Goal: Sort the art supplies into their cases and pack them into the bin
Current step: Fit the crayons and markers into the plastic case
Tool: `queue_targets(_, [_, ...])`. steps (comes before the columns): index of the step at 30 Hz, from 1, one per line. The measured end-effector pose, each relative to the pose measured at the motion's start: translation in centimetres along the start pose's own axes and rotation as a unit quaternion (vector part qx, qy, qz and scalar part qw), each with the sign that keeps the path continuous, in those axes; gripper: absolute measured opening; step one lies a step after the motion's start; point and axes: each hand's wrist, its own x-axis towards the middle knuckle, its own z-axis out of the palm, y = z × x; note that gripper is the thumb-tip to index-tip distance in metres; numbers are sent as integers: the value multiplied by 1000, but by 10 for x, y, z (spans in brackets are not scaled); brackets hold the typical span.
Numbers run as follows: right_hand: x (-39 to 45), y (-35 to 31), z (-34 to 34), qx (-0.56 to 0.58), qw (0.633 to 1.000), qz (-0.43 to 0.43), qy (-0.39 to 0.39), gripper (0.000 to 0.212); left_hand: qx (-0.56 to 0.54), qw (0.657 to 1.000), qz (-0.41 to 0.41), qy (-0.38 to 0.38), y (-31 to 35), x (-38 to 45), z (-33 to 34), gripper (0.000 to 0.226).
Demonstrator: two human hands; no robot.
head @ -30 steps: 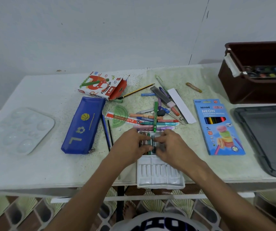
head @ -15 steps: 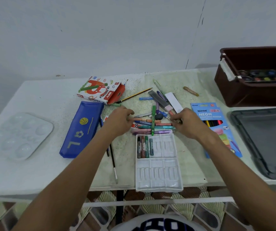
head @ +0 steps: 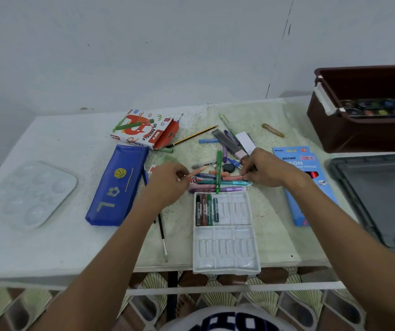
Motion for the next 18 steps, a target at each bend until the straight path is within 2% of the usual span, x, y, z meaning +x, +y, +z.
queue_targets(3, [-14, -1, -2, 44, 999, 3, 21, 6, -32, 999, -5, 11, 8, -15, 0, 17])
queue_targets(9, [-55, -10, -8, 198, 971, -20, 132, 10, -127, 992, -9, -3, 35, -54, 3, 15])
queue_targets(14, [-80, -32, 7, 307, 942, -58, 125, 13, -173, 985, -11, -18, 45, -75, 16, 11])
queue_targets(18, [-79, -36, 21, 403, 908, -10, 109, 14, -180, 983, -22, -30, 49, -82, 27, 5])
